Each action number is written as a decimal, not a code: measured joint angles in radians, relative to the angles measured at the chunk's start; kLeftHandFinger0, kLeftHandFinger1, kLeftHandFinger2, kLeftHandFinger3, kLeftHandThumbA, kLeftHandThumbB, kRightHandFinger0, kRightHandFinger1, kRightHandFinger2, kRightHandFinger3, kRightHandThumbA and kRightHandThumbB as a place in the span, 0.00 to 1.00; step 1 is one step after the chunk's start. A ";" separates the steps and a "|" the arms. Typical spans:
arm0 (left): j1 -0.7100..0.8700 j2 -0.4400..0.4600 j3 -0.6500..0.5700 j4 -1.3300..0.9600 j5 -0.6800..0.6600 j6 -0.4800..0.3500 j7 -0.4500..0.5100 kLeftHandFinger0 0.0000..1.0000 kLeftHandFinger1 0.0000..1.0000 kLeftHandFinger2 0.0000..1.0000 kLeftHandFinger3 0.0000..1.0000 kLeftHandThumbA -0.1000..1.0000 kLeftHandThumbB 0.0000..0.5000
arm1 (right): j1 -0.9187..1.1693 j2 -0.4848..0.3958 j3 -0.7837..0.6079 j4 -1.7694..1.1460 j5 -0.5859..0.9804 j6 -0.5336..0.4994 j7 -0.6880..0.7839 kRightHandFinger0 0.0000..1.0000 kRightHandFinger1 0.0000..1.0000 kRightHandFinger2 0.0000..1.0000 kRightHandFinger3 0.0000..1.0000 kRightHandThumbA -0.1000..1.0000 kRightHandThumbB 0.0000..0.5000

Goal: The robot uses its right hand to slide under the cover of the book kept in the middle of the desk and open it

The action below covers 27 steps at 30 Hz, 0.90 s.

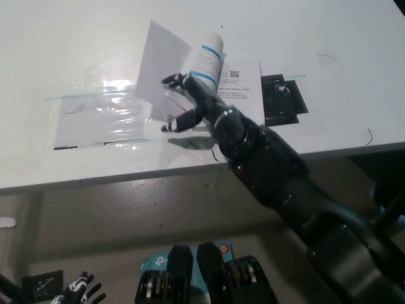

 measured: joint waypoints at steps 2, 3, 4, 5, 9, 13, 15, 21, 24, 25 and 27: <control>0.000 0.002 0.000 -0.001 -0.002 0.003 0.000 0.74 0.72 0.78 0.82 0.87 0.35 | 0.017 0.000 0.000 0.025 -0.019 -0.019 -0.001 0.96 0.89 0.86 0.99 1.00 0.44; 0.000 0.002 0.000 -0.001 -0.003 0.004 0.000 0.73 0.72 0.78 0.81 0.89 0.34 | 0.024 0.000 0.000 0.032 -0.026 -0.030 -0.002 0.97 0.90 0.87 0.99 1.00 0.48; 0.000 0.002 -0.001 -0.001 -0.003 0.004 0.000 0.73 0.72 0.78 0.79 0.89 0.35 | 0.028 0.001 0.000 0.040 -0.033 -0.042 -0.003 0.94 0.88 0.87 1.00 1.00 0.50; 0.000 0.003 -0.001 0.000 -0.003 0.004 0.000 0.73 0.72 0.78 0.79 0.88 0.35 | 0.028 0.002 -0.001 0.049 -0.040 -0.051 -0.003 0.94 0.88 0.87 1.00 1.00 0.50; 0.001 0.003 -0.002 0.000 -0.003 0.005 0.000 0.73 0.72 0.78 0.79 0.88 0.34 | 0.028 0.005 -0.006 0.073 -0.066 -0.081 -0.007 0.70 0.73 0.80 1.00 1.00 0.49; 0.001 0.003 -0.004 0.000 -0.002 0.005 0.000 0.72 0.70 0.75 0.79 0.88 0.36 | 0.028 0.006 -0.014 0.086 -0.089 -0.103 -0.016 0.85 0.80 0.79 0.94 1.00 0.46; 0.001 0.003 -0.005 -0.001 -0.002 0.006 0.000 0.71 0.69 0.74 0.79 0.88 0.34 | 0.028 0.008 -0.015 0.092 -0.101 -0.112 -0.019 0.86 0.80 0.81 1.00 1.00 0.50; 0.001 0.003 -0.004 0.000 -0.002 0.008 0.000 0.73 0.71 0.76 0.80 0.88 0.33 | 0.032 0.022 -0.021 0.109 -0.127 -0.129 -0.025 0.97 0.86 0.87 1.00 1.00 0.49; 0.002 0.003 -0.004 0.000 -0.002 0.009 0.000 0.72 0.71 0.75 0.79 0.88 0.34 | 0.039 0.031 -0.037 0.113 -0.134 -0.139 -0.026 0.79 0.78 0.85 1.00 1.00 0.51; 0.002 0.003 -0.004 0.000 -0.002 0.009 0.000 0.72 0.71 0.76 0.79 0.88 0.34 | 0.039 0.031 -0.042 0.113 -0.134 -0.140 -0.026 0.82 0.80 0.85 1.00 1.00 0.51; 0.003 0.004 -0.004 0.002 -0.002 0.008 0.000 0.72 0.72 0.77 0.80 0.87 0.34 | 0.039 0.031 -0.065 0.110 -0.133 -0.141 -0.023 0.84 0.82 0.84 1.00 1.00 0.50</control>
